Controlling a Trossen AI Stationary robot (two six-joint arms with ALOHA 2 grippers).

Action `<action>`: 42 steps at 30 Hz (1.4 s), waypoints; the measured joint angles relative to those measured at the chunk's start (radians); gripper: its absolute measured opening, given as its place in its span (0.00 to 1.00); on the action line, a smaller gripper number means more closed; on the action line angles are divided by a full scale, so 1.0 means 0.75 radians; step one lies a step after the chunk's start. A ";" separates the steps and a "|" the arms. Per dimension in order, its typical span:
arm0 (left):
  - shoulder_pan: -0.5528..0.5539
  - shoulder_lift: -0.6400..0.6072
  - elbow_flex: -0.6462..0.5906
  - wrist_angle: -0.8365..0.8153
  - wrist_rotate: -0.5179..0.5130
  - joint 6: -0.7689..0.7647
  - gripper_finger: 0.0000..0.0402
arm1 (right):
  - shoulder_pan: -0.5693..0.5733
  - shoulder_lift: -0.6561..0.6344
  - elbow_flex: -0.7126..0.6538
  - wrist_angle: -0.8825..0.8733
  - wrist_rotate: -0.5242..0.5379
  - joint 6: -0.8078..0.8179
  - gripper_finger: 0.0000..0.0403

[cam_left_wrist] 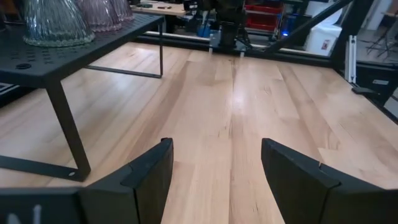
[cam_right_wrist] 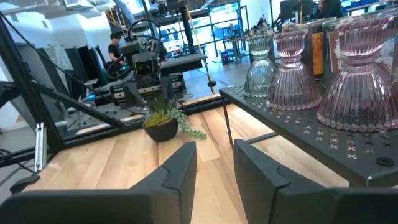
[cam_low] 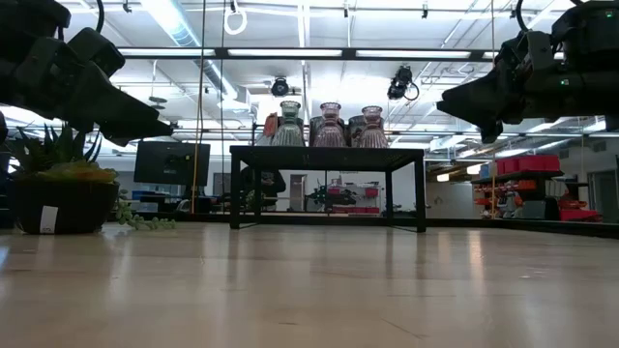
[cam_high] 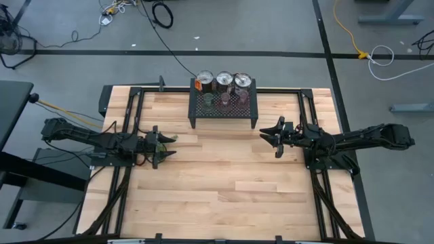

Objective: Pick & Place candle stick holders
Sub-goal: Return to Home Position

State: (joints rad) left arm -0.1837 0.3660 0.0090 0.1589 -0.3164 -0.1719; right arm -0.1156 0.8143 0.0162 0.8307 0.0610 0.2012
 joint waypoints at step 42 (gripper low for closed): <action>0.003 -0.487 -0.002 0.001 -0.001 0.002 0.61 | -0.001 -1.078 0.001 -0.210 0.066 -0.156 0.27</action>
State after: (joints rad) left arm -0.1818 0.0006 0.0074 0.1593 -0.3168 -0.1705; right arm -0.1162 0.0061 0.0166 0.6732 0.1108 0.0839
